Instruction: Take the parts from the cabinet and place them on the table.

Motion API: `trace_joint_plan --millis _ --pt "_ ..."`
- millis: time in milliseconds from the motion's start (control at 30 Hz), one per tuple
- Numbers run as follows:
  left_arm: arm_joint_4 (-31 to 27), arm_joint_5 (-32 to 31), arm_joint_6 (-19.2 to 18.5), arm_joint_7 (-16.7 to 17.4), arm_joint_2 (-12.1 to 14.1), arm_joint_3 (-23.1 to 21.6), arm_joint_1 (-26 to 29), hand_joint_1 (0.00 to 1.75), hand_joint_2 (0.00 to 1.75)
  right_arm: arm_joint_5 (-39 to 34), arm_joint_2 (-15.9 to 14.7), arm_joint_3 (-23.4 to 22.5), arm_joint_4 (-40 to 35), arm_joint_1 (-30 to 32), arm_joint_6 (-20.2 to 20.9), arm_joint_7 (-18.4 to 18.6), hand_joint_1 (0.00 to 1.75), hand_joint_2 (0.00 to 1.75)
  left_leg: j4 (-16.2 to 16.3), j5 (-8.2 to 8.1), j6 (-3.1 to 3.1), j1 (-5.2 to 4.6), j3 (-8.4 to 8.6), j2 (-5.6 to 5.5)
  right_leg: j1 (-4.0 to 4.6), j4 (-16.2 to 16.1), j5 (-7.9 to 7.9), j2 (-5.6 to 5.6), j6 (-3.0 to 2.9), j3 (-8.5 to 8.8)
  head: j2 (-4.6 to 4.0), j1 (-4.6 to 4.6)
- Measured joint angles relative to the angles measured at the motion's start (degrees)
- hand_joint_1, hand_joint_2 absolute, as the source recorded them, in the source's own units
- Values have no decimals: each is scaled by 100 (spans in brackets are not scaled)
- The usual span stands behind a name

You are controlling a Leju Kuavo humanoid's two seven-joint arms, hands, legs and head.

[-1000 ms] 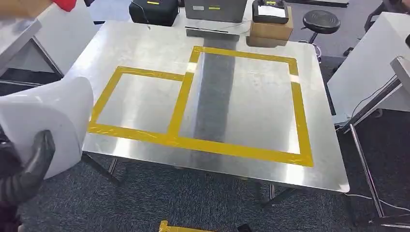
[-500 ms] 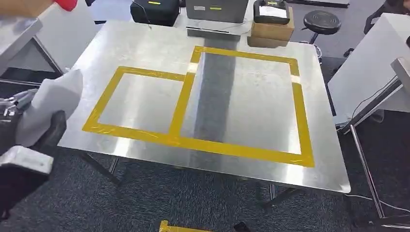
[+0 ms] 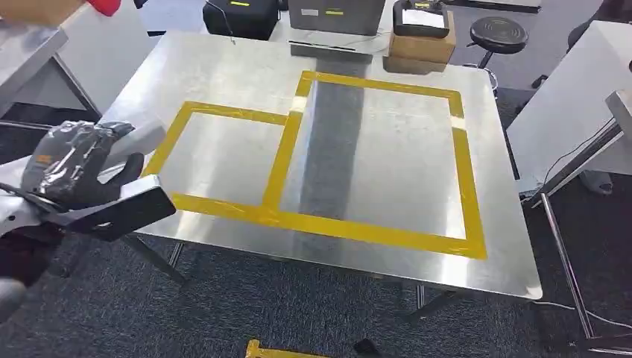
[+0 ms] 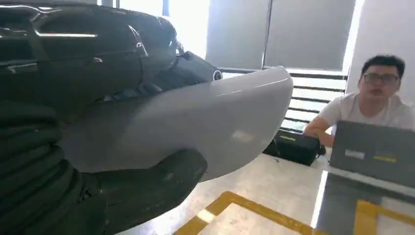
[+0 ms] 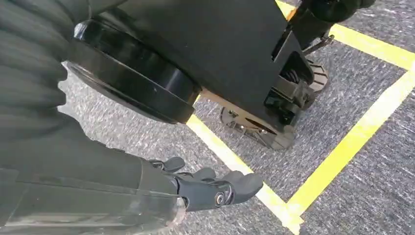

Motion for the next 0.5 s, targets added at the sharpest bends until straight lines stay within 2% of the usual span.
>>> trace_joint_plan --millis 67,167,367,500 --pt "376 -146 -6 -192 -164 -310 -131 175 175 15 2 15 0 -22 41 35 0 175 1 1 -1 -1 0 -19 -1 -1 0 -8 0 3 0 4" --pt "906 -236 15 -277 -386 -670 -249 175 175 22 11 78 0 -39 48 59 0 175 1 1 -1 -1 -1 -32 -1 -2 0 -15 0 20 0 7" --pt "1409 -269 35 -360 -603 -1025 -388 175 175 26 11 149 2 -44 66 65 0 175 2 1 -1 -1 -1 -31 -1 -5 -2 -26 -1 22 0 0" --pt "1856 -417 109 -801 -916 -1315 -487 175 175 31 13 192 2 -95 124 78 0 175 1 0 -1 -1 -1 -33 -1 -17 -2 -31 -1 20 0 -4"
